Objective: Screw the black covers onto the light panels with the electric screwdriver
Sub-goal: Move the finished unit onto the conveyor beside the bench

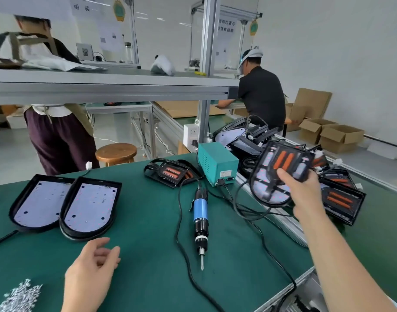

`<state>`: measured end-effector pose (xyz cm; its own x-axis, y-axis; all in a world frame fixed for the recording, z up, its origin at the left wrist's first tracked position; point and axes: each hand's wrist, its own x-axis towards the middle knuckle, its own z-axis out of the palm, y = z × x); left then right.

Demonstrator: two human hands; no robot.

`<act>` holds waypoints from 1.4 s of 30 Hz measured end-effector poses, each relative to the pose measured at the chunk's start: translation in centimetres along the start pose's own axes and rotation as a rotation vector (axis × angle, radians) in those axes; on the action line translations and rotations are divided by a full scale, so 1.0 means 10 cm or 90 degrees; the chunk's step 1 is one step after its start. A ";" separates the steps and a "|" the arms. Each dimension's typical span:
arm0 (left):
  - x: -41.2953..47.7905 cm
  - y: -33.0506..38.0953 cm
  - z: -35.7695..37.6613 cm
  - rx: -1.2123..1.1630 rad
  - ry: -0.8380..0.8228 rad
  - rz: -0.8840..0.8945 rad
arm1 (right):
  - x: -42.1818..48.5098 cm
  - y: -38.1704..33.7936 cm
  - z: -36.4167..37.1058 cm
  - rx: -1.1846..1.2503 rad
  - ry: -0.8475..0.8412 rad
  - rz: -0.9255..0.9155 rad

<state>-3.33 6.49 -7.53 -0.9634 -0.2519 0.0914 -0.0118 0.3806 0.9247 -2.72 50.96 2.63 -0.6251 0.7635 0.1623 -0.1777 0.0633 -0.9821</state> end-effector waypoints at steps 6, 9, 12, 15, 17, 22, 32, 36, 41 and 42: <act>-0.06 0.17 0.36 0.083 -0.031 0.095 | 0.46 0.15 -0.46 -0.010 0.144 0.041; -0.06 0.23 0.52 0.086 -0.056 0.111 | 0.62 0.19 -0.64 -0.006 0.214 0.051; -0.03 0.25 0.56 0.091 -0.055 0.118 | 0.79 0.24 -0.79 -0.020 0.277 0.057; -0.01 0.25 0.55 0.097 -0.052 0.120 | 0.95 0.26 -0.92 -0.043 0.309 0.077; 0.00 0.24 0.55 0.101 -0.052 0.120 | 1.05 0.28 -0.98 -0.079 0.331 0.094; 0.03 0.22 0.56 0.099 -0.052 0.130 | 1.22 0.37 -1.07 -0.307 0.326 0.124; 0.05 0.17 0.57 0.104 -0.053 0.143 | 1.14 0.57 -1.09 -0.510 0.311 0.107; 0.04 0.19 0.57 0.104 -0.051 0.144 | 1.09 0.58 -1.05 -0.510 0.306 0.100; 0.02 0.21 0.57 0.103 -0.046 0.140 | 1.05 0.63 -1.03 -0.501 0.314 0.093; 0.02 0.21 0.57 0.100 -0.048 0.138 | 1.03 0.65 -1.03 -0.499 0.318 0.086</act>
<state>-5.06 12.31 -7.64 -0.9652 -0.0848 0.2475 0.1609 0.5535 0.8172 -2.51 65.85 -3.06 -0.1716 0.9720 0.1605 0.5492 0.2296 -0.8035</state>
